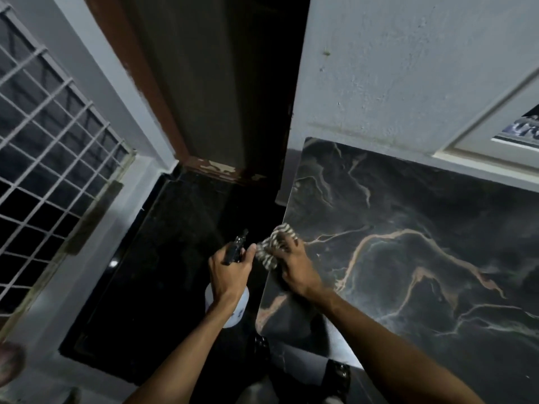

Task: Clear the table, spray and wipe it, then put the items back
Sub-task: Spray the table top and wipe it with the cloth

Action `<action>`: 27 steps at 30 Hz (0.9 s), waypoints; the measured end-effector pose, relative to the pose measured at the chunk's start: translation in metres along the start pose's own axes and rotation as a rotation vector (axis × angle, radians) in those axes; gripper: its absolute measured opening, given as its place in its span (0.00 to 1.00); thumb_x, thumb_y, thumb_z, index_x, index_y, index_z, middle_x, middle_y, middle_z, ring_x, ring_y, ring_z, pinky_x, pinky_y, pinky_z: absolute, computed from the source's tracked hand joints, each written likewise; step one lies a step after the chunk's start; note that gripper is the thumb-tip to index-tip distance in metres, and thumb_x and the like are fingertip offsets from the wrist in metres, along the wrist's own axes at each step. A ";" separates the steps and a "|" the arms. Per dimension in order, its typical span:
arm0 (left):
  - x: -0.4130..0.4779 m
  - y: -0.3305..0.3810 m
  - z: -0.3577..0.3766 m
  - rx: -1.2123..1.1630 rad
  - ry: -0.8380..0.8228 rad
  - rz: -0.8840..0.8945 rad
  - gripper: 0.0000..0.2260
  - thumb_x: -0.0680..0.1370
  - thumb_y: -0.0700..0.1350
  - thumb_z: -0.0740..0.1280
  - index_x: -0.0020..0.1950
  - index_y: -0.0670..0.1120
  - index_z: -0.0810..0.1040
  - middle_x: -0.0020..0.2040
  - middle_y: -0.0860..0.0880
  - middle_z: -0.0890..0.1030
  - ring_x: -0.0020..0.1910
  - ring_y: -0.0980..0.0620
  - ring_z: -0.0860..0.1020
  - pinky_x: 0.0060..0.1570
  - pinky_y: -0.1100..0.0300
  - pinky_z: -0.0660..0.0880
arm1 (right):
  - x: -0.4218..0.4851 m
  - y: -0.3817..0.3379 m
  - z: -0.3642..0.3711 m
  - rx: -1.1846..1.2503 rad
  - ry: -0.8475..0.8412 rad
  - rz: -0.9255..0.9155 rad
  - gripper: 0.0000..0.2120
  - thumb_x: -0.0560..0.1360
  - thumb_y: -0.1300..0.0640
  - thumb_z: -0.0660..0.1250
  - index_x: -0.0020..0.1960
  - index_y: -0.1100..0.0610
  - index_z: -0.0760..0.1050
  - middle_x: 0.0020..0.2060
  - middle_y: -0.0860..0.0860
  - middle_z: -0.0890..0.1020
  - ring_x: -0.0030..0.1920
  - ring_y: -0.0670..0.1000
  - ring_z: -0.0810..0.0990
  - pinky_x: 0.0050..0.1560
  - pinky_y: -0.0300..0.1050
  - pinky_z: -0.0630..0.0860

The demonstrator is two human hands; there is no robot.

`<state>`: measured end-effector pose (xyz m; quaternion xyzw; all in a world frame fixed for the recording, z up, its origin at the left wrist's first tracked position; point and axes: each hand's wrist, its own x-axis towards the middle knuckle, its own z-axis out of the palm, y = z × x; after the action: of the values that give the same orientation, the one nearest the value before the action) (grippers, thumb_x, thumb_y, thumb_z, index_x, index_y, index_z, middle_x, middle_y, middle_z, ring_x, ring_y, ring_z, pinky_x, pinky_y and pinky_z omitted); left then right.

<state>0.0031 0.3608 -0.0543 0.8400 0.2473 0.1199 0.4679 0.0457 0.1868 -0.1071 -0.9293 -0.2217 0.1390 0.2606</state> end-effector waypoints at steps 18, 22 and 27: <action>0.079 0.031 0.077 -0.008 -0.211 -0.038 0.17 0.70 0.50 0.79 0.31 0.43 0.76 0.28 0.48 0.79 0.32 0.47 0.79 0.35 0.58 0.73 | 0.098 0.057 -0.048 0.073 0.324 0.325 0.28 0.76 0.65 0.59 0.74 0.47 0.70 0.73 0.53 0.63 0.69 0.59 0.63 0.71 0.56 0.71; 0.105 0.036 0.095 0.000 -0.213 0.043 0.16 0.72 0.49 0.77 0.31 0.43 0.77 0.27 0.48 0.78 0.32 0.43 0.80 0.34 0.55 0.74 | 0.101 0.080 -0.050 -0.054 0.245 0.104 0.27 0.78 0.60 0.60 0.74 0.43 0.69 0.74 0.52 0.63 0.68 0.57 0.65 0.63 0.54 0.76; 0.134 0.043 0.113 -0.010 -0.195 0.112 0.23 0.72 0.47 0.77 0.25 0.50 0.66 0.23 0.53 0.71 0.26 0.50 0.73 0.31 0.59 0.68 | 0.181 0.088 -0.076 0.018 0.428 0.459 0.28 0.76 0.66 0.59 0.74 0.51 0.70 0.71 0.58 0.64 0.66 0.65 0.64 0.65 0.62 0.74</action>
<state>0.1789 0.3311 -0.0823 0.8577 0.1528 0.0646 0.4866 0.2602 0.1755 -0.1183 -0.9610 0.0548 -0.0027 0.2712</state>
